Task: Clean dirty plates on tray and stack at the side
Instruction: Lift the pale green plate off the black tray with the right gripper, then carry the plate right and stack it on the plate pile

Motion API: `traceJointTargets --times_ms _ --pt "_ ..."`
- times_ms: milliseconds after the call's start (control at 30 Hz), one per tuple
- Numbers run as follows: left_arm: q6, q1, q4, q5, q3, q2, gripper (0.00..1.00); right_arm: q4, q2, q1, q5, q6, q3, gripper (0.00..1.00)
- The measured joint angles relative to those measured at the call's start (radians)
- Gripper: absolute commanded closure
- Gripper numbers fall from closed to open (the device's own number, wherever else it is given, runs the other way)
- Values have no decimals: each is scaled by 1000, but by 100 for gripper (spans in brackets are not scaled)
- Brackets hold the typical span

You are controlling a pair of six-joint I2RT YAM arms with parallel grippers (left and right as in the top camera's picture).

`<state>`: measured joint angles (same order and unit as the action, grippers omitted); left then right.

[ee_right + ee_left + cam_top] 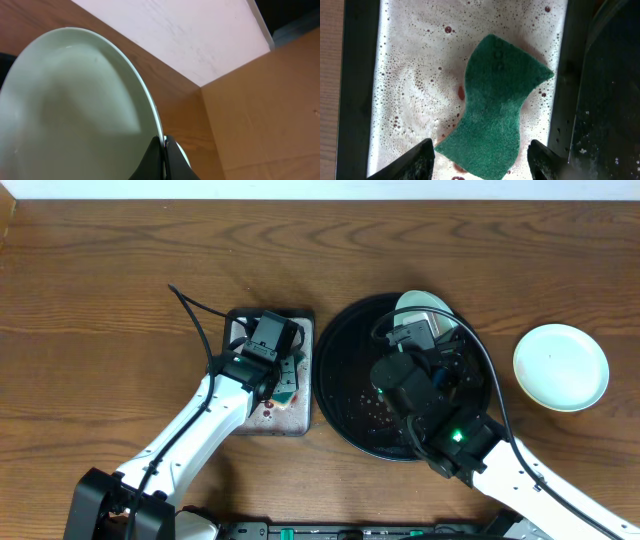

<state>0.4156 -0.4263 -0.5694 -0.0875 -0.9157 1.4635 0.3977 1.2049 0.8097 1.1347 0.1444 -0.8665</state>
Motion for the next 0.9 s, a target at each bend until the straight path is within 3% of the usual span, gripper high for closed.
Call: traceJointTargets --times_ms 767,900 --pt "3 0 -3 3 0 0 38 -56 0 2 -2 21 0 99" --pt "3 0 -3 3 0 0 38 -50 0 -34 -30 -34 0 99"
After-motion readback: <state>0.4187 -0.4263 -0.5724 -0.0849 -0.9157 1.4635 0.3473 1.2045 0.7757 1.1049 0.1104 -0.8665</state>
